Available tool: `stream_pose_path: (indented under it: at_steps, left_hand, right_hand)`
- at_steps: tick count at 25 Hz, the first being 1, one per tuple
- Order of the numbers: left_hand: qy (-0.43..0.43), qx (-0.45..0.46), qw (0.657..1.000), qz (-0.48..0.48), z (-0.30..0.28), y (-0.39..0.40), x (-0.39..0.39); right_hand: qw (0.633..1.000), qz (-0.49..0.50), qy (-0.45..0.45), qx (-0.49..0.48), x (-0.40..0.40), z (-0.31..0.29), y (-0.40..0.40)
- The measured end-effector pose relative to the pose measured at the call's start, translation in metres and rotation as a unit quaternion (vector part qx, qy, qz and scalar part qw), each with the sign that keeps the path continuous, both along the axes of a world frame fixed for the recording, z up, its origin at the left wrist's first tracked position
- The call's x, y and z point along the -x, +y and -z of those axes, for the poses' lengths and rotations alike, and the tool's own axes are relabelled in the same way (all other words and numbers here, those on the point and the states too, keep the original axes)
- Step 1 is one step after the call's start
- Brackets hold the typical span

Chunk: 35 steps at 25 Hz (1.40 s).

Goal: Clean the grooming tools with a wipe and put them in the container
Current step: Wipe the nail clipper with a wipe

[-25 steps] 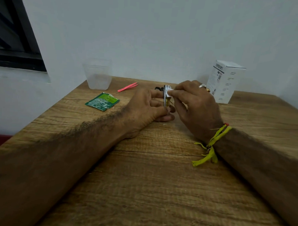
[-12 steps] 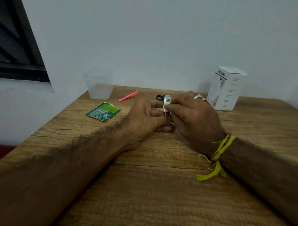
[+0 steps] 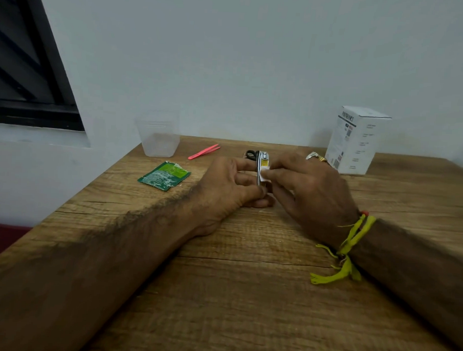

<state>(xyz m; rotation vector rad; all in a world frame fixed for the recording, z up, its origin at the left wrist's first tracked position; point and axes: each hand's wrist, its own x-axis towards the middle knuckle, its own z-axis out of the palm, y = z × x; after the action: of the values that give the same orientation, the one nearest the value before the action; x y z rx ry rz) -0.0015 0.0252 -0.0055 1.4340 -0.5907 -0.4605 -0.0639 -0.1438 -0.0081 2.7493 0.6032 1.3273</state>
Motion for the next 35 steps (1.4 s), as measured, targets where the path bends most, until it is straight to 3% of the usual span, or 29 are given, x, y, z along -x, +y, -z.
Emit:
stream_pose_path:
  at_steps: [16, 19, 24, 35]
  left_hand:
    - [0.014, 0.044, 0.998, 0.034, -0.0022, 0.0045, -0.0045]
    - [0.066, 0.053, 0.996, 0.014, -0.0070, 0.0036, -0.0044]
    - [0.034, 0.033, 0.997, -0.058, -0.0054, -0.0025, -0.0020]
    - [0.017, 0.039, 0.996, -0.074, -0.0014, -0.0042, -0.0050]
  right_hand:
    - [1.000, -0.021, 0.000, 0.004, 0.0054, -0.0041, 0.0013]
    - [0.999, -0.038, 0.020, 0.031, 0.0052, -0.0042, 0.0015]
    - [0.997, -0.047, 0.007, 0.059, 0.0040, -0.0035, 0.0033]
    - [0.997, -0.037, 0.017, 0.067, 0.0058, -0.0040, 0.0013]
